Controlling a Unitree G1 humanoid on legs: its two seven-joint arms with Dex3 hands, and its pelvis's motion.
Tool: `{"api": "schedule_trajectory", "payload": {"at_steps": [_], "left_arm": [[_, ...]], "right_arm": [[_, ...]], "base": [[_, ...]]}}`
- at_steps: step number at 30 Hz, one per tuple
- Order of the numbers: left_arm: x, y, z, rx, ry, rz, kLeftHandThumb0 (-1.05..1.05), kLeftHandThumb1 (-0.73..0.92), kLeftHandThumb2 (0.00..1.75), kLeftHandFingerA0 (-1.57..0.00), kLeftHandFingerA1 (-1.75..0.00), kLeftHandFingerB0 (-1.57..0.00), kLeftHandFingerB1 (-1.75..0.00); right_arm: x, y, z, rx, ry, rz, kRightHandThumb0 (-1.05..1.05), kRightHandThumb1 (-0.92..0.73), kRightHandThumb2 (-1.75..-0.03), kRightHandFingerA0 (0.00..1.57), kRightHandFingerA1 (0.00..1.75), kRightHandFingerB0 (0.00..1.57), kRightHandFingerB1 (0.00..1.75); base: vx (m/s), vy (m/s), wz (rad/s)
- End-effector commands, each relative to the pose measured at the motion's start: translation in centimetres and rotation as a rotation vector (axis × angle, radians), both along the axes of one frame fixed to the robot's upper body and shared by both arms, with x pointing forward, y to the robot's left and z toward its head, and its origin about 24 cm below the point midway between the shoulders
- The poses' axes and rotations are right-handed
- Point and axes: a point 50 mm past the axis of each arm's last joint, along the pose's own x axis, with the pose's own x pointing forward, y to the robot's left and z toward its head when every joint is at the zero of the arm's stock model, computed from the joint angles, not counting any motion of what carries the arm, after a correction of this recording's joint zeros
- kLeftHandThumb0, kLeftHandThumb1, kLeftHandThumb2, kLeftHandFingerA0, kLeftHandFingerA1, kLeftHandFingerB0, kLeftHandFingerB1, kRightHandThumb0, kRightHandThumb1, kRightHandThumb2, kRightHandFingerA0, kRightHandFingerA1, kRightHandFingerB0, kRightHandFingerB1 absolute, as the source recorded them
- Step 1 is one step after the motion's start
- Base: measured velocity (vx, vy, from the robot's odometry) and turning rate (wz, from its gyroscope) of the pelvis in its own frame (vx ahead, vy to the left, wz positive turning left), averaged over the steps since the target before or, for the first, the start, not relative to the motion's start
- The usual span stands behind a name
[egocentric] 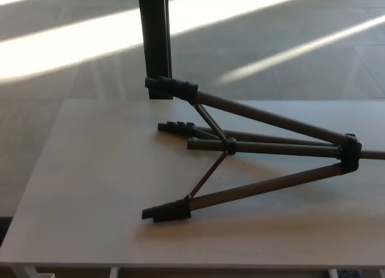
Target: Use both hands of the robot to pick up the tripod lying in the middle of the desk and make it stand upright on the desk
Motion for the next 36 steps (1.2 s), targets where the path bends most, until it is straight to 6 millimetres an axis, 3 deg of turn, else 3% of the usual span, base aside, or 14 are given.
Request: {"api": "schedule_trajectory", "payload": {"at_steps": [1,8,9,13,15,22,24,25,27,28,29,30,33,36], "left_arm": [[-0.4,1.9,1.8,-0.041,-0.275,0.229,-0.56,0.7,0.61,-0.54,-0.55,-0.37,-0.43],[6.5,4.2,4.4,0.043,-0.549,0.18,-0.61,0.56,0.9,-0.54,-0.63,-0.41,-0.55],[7.8,4.5,5.0,0.036,-0.619,0.163,-0.6,0.67,0.65,-0.54,-0.55,-0.41,-0.44],[13.3,4.8,8.8,0.087,-0.821,0.051,-0.59,0.72,0.62,-0.61,-0.53,-0.49,-0.45],[15.1,4.8,10.3,0.097,-0.904,-0.002,-0.58,0.73,0.62,-0.6,-0.54,-0.47,-0.46],[23.7,2.2,21.4,0.225,-1.213,-0.245,-0.54,0.78,0.66,-0.5,-0.56,-0.41,-0.47],[24.6,1.7,22.9,0.243,-1.264,-0.277,-0.48,0.62,1.05,-0.49,-0.68,-0.34,-0.57],[25.5,0.8,25.6,0.259,-1.341,-0.353,-0.61,0.75,0.62,-0.57,-0.6,-0.51,-0.51],[26.3,0.1,27.1,0.271,-1.373,-0.364,-0.65,0.72,0.61,-0.58,-0.59,-0.53,-0.52],[26.9,-0.5,28.0,0.274,-1.397,-0.378,-0.62,0.74,0.62,-0.52,-0.6,-0.46,-0.51],[27.6,-1.6,29.2,0.276,-1.432,-0.417,-0.63,0.75,0.62,-0.48,-0.62,-0.44,-0.51],[28.1,-2.3,29.7,0.279,-1.453,-0.463,-0.62,0.77,0.62,-0.45,-0.62,-0.41,-0.51],[29.1,-3.7,30.5,0.288,-1.499,-0.514,-0.62,0.75,0.62,-0.48,-0.61,-0.44,-0.5],[30.2,-5.6,31.2,0.279,-1.526,-0.605,-0.63,0.77,0.62,-0.45,-0.61,-0.41,-0.48]], "right_arm": [[-0.3,-2.5,2.8,-0.001,-0.309,-0.163,-0.68,-0.72,-0.62,0.43,0.6,0.3,0.34],[2.9,-5.0,7.2,-0.054,-0.668,-0.257,-0.74,-0.6,-0.94,0.37,0.6,0.15,0.44],[3.7,-5.1,8.0,-0.069,-0.712,-0.254,-0.73,-0.72,-0.62,0.47,0.54,0.23,0.32],[7.5,-4.3,12.2,-0.074,-0.963,-0.218,-0.75,-0.59,-0.94,0.46,0.64,0.2,0.47],[8.7,-3.8,13.5,-0.068,-1.044,-0.204,-0.71,-0.71,-0.61,0.5,0.6,0.3,0.34],[14.1,1.4,22.2,-0.104,-1.377,-0.033,-0.75,-0.62,-0.99,0.49,0.71,0.35,0.52],[15.0,2.3,23.4,-0.098,-1.436,-0.008,-0.74,-0.61,-0.99,0.48,0.72,0.36,0.53],[16.1,4.3,25.0,-0.098,-1.527,0.051,-0.72,-0.74,-0.62,0.47,0.78,0.42,0.43],[16.6,5.9,26.0,-0.083,-1.569,0.071,-0.7,-0.57,-0.99,0.54,0.78,0.4,0.55],[16.9,6.7,26.4,-0.069,-1.59,0.105,-0.73,-0.75,-0.62,0.57,0.8,0.51,0.41],[17.3,7.6,26.7,-0.045,-1.614,0.184,-0.74,-0.63,-1.02,0.51,0.77,0.37,0.52],[17.6,8.2,26.8,-0.031,-1.608,0.264,-0.75,-0.79,-0.64,0.46,0.74,0.38,0.37],[18.3,9.4,27.0,0.028,-1.582,0.421,-0.79,-0.63,-1.01,0.32,0.68,0.17,0.46],[18.8,10.5,27.1,0.05,-1.541,0.522,-0.82,-0.79,-0.64,0.27,0.63,0.22,0.32]], "base": [[0.0,0.0,0.0],[0.0,0.0,0.0],[0.0,0.0,0.0],[0.0,0.0,0.0],[0.0,0.0,0.0],[0.0,0.0,0.0],[0.0,0.0,0.0],[0.0,0.0,0.0],[0.0,0.0,0.0],[0.0,0.0,0.0],[0.0,0.0,0.0],[0.0,0.0,0.0],[0.0,0.0,0.0],[0.0,0.0,0.0]]}}
